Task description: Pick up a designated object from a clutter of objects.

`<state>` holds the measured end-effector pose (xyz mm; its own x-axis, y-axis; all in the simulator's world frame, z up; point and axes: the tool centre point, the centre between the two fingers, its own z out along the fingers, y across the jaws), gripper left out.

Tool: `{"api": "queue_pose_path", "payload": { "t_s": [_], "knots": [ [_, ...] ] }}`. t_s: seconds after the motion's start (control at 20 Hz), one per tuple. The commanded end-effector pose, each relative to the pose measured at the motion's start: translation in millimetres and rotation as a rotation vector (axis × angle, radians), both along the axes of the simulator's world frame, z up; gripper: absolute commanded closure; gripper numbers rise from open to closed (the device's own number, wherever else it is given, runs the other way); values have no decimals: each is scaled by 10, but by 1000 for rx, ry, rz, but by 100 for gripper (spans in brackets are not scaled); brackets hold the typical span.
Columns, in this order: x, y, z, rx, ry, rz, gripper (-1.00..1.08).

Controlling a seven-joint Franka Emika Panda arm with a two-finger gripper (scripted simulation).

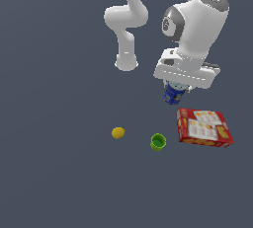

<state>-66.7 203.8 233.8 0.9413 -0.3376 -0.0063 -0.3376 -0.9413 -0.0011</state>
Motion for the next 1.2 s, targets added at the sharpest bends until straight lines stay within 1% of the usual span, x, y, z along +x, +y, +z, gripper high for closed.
{"api": "queue_pose_path", "payload": {
  "t_s": [0.0, 0.55, 1.15],
  "knots": [
    [144, -32, 241, 1, -3, 0, 108],
    [678, -148, 1056, -1, -4, -1, 108],
    [1137, -231, 1721, -3, -5, -2, 108]
  ]
}}
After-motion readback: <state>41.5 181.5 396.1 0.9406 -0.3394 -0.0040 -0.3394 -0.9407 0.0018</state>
